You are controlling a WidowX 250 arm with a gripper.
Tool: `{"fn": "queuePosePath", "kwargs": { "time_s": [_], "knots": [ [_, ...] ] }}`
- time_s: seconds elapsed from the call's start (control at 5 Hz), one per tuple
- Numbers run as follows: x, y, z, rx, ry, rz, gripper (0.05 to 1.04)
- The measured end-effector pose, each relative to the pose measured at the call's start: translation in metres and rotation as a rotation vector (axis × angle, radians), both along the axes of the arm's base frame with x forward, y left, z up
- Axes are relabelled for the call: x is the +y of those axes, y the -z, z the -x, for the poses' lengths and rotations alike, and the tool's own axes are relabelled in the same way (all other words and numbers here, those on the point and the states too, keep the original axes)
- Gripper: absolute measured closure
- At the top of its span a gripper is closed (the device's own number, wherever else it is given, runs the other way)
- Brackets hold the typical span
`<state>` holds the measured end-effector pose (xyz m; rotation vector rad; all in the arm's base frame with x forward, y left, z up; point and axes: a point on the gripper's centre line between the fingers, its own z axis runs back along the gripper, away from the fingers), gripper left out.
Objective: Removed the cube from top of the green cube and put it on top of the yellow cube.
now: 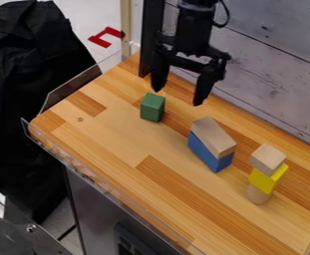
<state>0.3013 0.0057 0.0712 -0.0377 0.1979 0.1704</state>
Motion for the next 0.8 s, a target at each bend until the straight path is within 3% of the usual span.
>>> {"fn": "queuePosePath", "kwargs": {
  "time_s": [0.8],
  "knots": [
    [0.0008,0.0012,0.0036,0.016,0.045,-0.006,0.085]
  ]
}}
